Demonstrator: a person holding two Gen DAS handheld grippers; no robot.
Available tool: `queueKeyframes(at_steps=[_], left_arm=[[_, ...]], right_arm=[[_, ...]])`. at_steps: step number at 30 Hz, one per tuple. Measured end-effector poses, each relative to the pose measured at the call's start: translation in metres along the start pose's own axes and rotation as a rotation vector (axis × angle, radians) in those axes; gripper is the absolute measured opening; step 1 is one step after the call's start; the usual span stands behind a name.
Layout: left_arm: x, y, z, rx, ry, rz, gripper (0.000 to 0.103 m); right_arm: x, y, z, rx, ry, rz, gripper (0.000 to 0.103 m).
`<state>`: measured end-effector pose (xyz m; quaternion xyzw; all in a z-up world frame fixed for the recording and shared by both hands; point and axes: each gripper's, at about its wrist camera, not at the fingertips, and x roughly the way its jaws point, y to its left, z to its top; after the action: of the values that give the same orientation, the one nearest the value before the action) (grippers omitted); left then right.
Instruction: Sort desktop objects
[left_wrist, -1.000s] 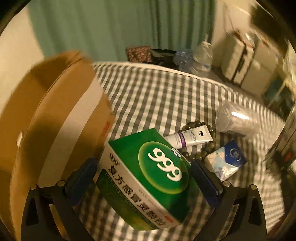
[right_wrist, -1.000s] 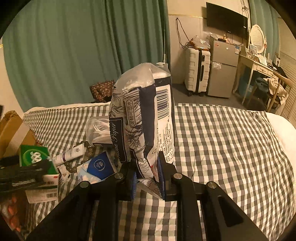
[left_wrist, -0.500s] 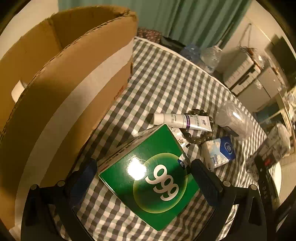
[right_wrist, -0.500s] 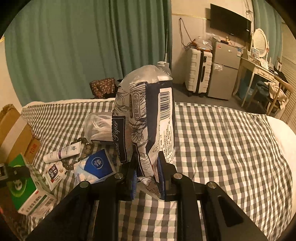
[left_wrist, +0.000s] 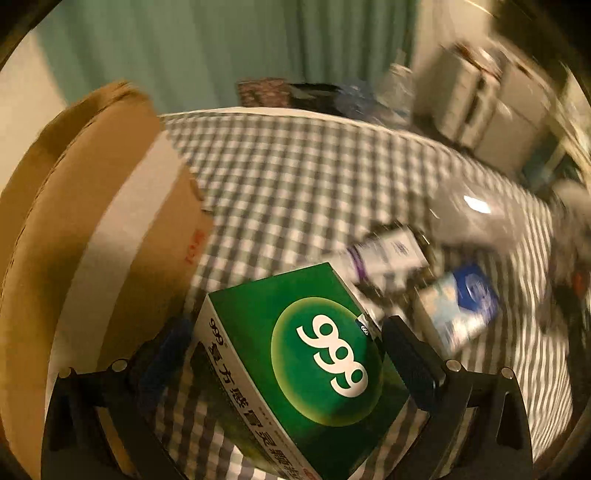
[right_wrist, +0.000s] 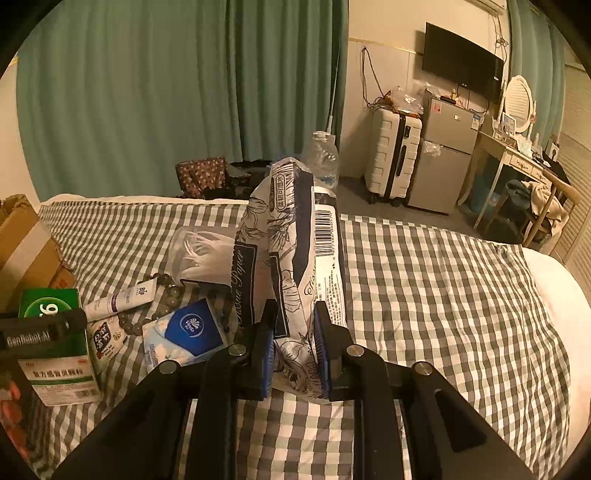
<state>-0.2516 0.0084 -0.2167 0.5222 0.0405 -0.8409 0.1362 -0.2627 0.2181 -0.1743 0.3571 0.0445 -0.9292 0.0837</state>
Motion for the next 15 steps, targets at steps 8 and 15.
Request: queueKeyframes(at_steps=[8, 15], left_arm=[[-0.035, 0.015, -0.039, 0.104, -0.009, -0.165, 0.09], [-0.047, 0.038, -0.048, 0.057, 0.043, -0.24, 0.081]], right_arm=[[-0.004, -0.004, -0.001, 0.022, -0.007, -0.007, 0.018], [-0.029, -0.006, -0.008, 0.038, -0.001, 0.015, 0.018]])
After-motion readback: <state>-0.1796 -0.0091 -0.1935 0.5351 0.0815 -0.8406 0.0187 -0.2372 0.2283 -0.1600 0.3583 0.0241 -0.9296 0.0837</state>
